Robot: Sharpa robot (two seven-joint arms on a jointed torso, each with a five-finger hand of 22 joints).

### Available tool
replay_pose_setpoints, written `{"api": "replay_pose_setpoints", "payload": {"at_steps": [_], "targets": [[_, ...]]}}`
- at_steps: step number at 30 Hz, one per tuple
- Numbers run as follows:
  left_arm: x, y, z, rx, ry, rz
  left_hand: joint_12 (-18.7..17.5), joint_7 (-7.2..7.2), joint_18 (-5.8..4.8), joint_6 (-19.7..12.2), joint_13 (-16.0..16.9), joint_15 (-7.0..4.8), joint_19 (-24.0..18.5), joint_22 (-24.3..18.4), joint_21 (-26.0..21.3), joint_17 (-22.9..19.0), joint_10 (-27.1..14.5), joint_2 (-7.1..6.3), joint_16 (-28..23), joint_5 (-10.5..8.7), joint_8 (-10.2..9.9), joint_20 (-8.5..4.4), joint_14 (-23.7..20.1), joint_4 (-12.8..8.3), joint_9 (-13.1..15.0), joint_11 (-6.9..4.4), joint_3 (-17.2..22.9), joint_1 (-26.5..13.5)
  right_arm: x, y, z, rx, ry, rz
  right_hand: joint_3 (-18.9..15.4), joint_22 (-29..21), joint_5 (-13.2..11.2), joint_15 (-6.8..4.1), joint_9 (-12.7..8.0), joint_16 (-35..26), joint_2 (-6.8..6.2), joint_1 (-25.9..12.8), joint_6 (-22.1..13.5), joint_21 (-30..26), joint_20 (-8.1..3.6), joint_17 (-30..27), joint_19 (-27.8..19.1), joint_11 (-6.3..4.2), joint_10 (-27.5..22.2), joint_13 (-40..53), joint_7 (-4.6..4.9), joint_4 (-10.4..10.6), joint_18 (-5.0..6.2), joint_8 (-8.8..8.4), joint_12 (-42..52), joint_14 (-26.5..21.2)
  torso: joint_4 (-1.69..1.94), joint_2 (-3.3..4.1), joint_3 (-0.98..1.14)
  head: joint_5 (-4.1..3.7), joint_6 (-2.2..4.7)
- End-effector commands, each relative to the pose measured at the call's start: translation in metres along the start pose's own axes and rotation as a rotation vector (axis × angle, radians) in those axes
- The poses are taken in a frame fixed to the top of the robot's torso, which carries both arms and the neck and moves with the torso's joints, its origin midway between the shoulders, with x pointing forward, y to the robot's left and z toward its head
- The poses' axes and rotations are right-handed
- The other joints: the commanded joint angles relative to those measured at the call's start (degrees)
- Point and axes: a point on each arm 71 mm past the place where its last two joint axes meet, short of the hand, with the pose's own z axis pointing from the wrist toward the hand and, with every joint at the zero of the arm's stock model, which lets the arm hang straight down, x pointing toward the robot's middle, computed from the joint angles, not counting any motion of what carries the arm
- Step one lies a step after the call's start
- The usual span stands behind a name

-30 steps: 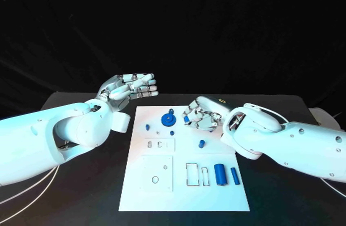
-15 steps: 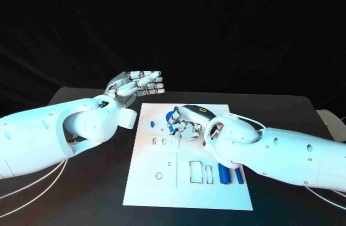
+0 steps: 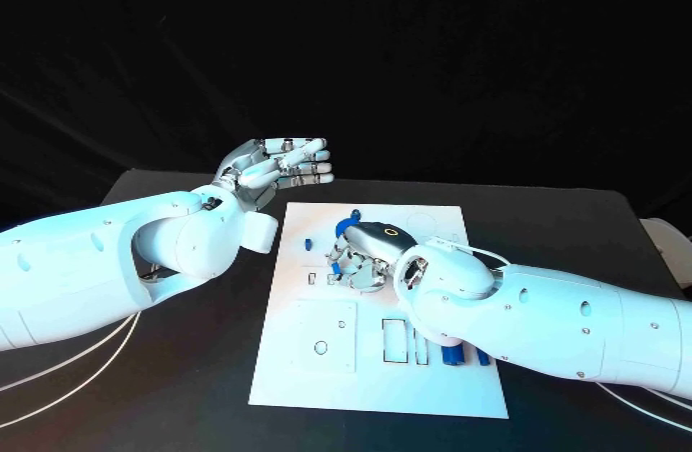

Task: Assemble the parts on the task board

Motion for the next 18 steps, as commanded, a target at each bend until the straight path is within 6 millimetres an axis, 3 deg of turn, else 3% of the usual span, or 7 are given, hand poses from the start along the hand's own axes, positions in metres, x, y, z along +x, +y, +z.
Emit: {"api": "replay_pose_setpoints", "payload": {"at_steps": [1,18], "targets": [[0.0024,-0.0006,0.0002,0.004,0.019,-0.011,-0.2,0.42,0.63,0.44,0.01,0.21,0.32,-0.09,-0.28,-0.05,0.26,0.4,-0.29,0.07,-0.21,0.11,0.07,-0.3,-0.02,-0.03,0.1,0.24,0.0027,-0.0013,0.0013,0.014,0.012,-0.037,0.04,13.37,0.03,-0.23,0.23,0.06,-0.03,-0.77,0.64,0.28,-0.26,13.65,4.6,0.02,-0.01,6.73,-0.31,0.04,-0.6,0.36,-0.07,5.62,0.01,0.0,0.02,0.04,-0.17],[0.0016,-0.0005,0.0001,0.002,0.018,-0.01,-0.2,0.42,0.63,0.44,0.01,0.21,0.32,-0.09,-0.28,-0.05,0.26,0.4,-0.29,0.07,-0.21,0.11,0.07,-0.3,-0.02,-0.03,0.1,0.24,0.0086,-0.0042,-0.0006,0.021,0.054,-0.065,-0.41,13.36,-0.03,-0.27,0.27,0.02,-0.62,-1.77,0.76,0.24,-0.29,13.58,4.58,-0.04,0.02,6.74,-0.4,0.23,-0.59,0.45,-0.07,5.6,0.02,0.04,0.03,-0.44,-0.56]]}}
